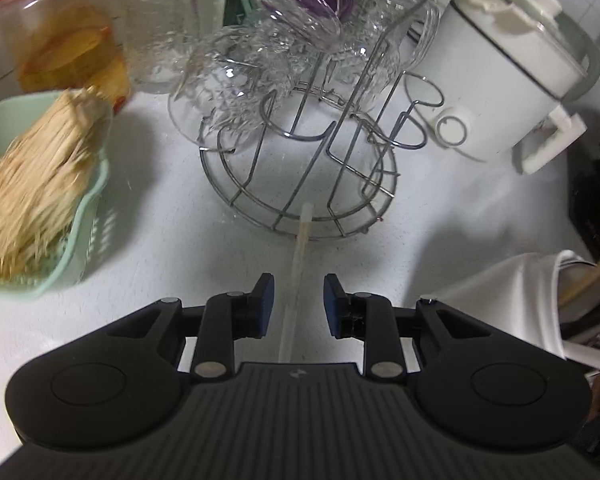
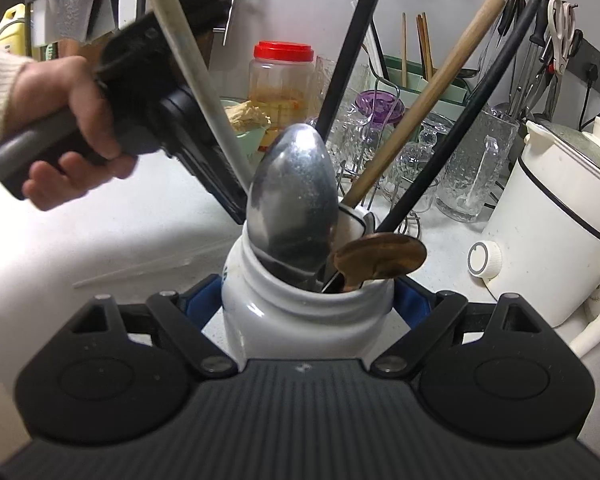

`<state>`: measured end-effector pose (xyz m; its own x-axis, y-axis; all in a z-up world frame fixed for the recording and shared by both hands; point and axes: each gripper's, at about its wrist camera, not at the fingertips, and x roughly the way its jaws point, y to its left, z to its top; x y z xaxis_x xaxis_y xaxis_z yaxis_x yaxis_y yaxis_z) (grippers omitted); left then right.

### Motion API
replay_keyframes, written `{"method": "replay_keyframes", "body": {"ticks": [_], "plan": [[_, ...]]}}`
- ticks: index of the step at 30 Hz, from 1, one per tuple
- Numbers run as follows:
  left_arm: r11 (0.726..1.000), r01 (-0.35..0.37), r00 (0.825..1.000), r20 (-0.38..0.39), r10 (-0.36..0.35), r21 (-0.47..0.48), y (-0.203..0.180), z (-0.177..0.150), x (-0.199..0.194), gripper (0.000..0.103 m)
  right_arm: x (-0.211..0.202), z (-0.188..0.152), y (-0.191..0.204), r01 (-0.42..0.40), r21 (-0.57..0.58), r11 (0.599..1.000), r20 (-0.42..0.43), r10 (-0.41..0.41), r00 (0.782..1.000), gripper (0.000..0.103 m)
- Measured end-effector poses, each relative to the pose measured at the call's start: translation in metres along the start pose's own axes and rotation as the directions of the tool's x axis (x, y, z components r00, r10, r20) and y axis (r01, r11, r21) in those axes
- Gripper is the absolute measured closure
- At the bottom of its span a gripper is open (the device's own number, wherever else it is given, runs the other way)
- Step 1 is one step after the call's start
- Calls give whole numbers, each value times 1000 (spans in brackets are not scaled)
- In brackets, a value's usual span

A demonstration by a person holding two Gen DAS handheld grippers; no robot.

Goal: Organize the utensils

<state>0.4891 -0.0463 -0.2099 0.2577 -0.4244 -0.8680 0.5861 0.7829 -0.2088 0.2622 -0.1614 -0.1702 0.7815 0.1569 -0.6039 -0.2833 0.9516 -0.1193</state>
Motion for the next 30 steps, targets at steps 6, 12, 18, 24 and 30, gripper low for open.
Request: {"method": "replay_keyframes", "body": {"ticks": [6, 12, 18, 24, 30], "plan": [[998, -27, 999, -32, 29, 49, -7, 14, 16, 72, 2, 1, 2, 13, 11, 1000, 0, -13, 1000, 11], [995, -65, 997, -40, 68, 73, -10, 21, 26, 77, 4, 2, 2, 14, 10, 1000, -1, -14, 1000, 11], [992, -108, 993, -41, 111, 72, -11, 23, 30, 89, 6, 2, 3, 17, 4, 1000, 7, -17, 1000, 11], [984, -162, 986, -15, 164, 69, -16, 19, 10, 95, 4, 0, 6, 19, 2, 1000, 14, -19, 1000, 11], [980, -196, 976, 97, 194, 10, -25, 13, -46, 95, 4, 0, 6, 20, 3, 1000, 13, -20, 1000, 11]]}}
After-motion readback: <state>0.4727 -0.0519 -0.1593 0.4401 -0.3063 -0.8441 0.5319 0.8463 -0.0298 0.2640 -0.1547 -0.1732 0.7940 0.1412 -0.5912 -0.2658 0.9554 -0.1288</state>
